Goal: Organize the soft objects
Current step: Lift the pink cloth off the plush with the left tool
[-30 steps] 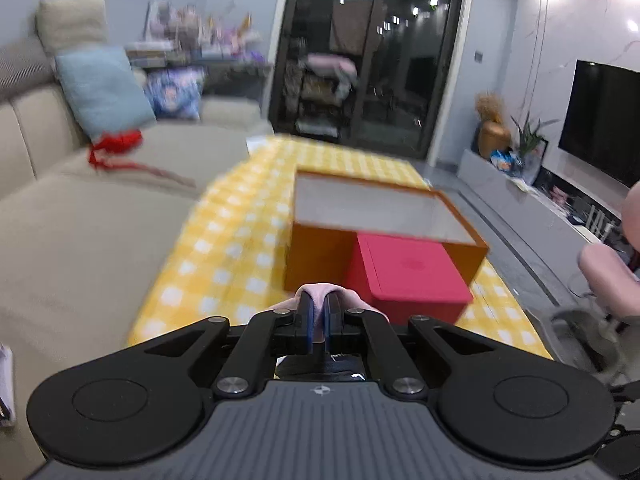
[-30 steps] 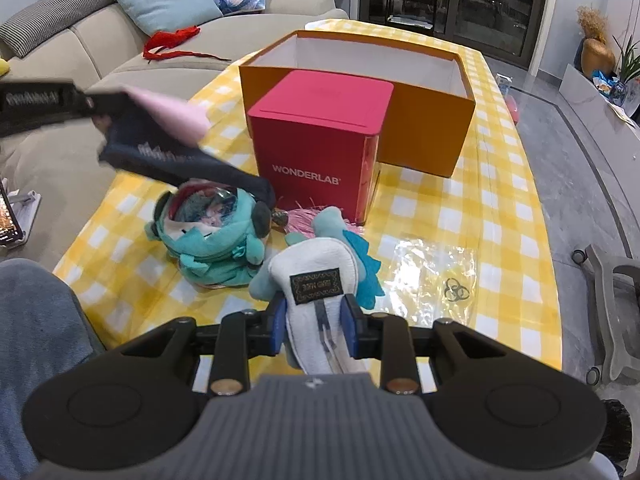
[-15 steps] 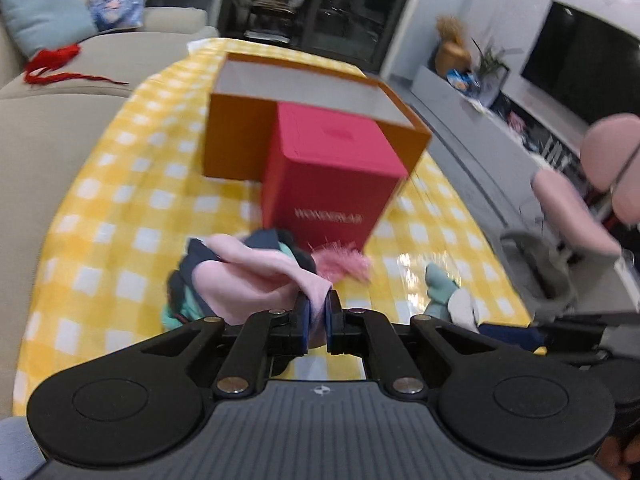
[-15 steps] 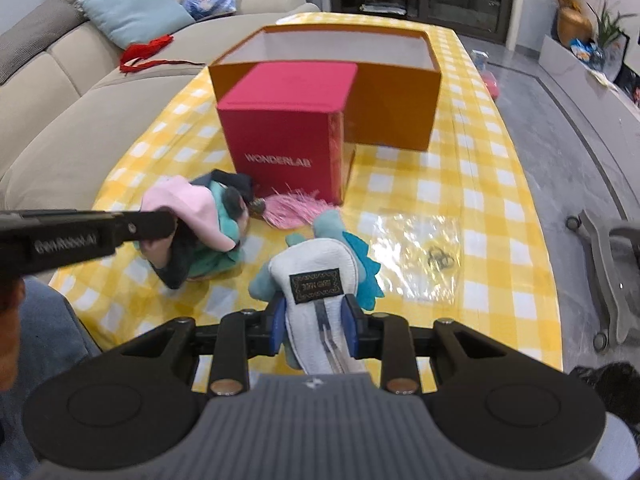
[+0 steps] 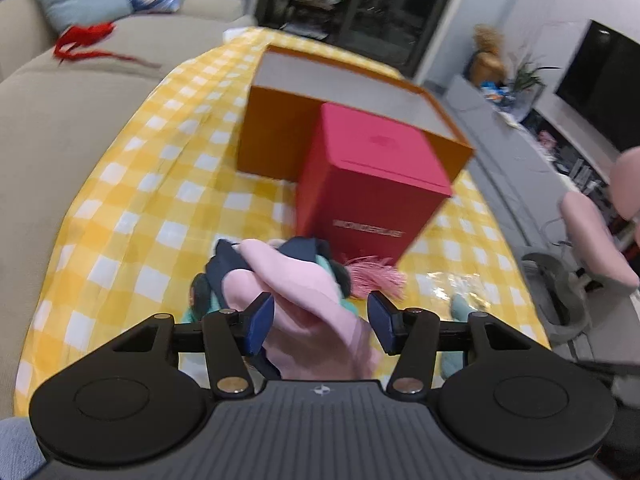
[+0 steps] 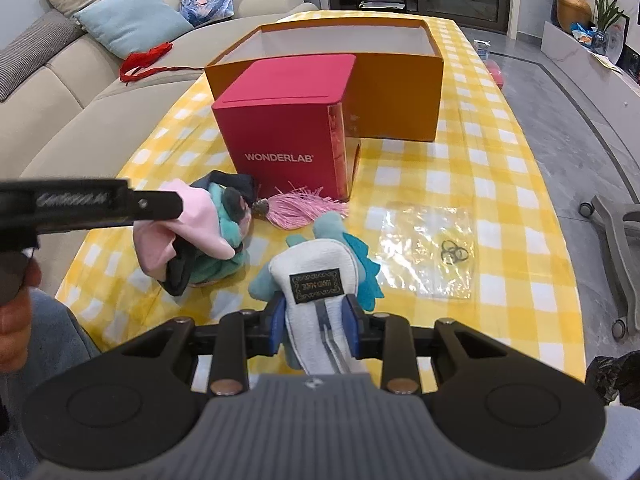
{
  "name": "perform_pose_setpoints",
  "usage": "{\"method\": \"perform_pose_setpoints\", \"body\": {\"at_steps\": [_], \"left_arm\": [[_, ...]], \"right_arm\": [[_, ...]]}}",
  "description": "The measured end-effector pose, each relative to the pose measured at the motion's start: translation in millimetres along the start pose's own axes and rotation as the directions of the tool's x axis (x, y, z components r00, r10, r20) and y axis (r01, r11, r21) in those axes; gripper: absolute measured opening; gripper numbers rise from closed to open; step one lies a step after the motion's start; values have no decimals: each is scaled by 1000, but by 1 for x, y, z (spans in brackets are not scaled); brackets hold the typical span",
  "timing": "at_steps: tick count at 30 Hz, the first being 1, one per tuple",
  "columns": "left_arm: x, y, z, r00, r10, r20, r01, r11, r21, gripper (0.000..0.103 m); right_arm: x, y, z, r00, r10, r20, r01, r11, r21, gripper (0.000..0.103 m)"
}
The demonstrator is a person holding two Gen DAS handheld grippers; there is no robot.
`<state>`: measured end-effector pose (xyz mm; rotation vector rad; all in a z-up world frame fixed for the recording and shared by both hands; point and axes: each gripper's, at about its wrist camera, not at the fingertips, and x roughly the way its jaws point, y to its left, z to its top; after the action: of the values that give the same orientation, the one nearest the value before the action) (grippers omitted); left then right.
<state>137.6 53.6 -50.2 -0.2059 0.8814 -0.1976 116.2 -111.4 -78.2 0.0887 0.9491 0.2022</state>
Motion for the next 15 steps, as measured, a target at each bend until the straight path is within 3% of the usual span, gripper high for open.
{"method": "perform_pose_setpoints", "body": {"at_steps": [4,6,9,15], "left_arm": [[17,7,8,999,16,-46,-18,999,-27,12],[21,10,7,998,20,-60,-22,999,-29,4],[15,11,1,999,25,-48,-27,999,-23,1],[-28,0,4,998,-16,58,16,1000,2,1]], "right_arm": [[2,0,-2,1000,5,-8,-5,1000,-4,30],[3,-1,-3,1000,3,-13,-3,1000,-2,30],[5,-3,-3,1000,2,-15,-2,1000,11,30],[-6,-6,2,1000,2,15,-2,1000,18,30]]}}
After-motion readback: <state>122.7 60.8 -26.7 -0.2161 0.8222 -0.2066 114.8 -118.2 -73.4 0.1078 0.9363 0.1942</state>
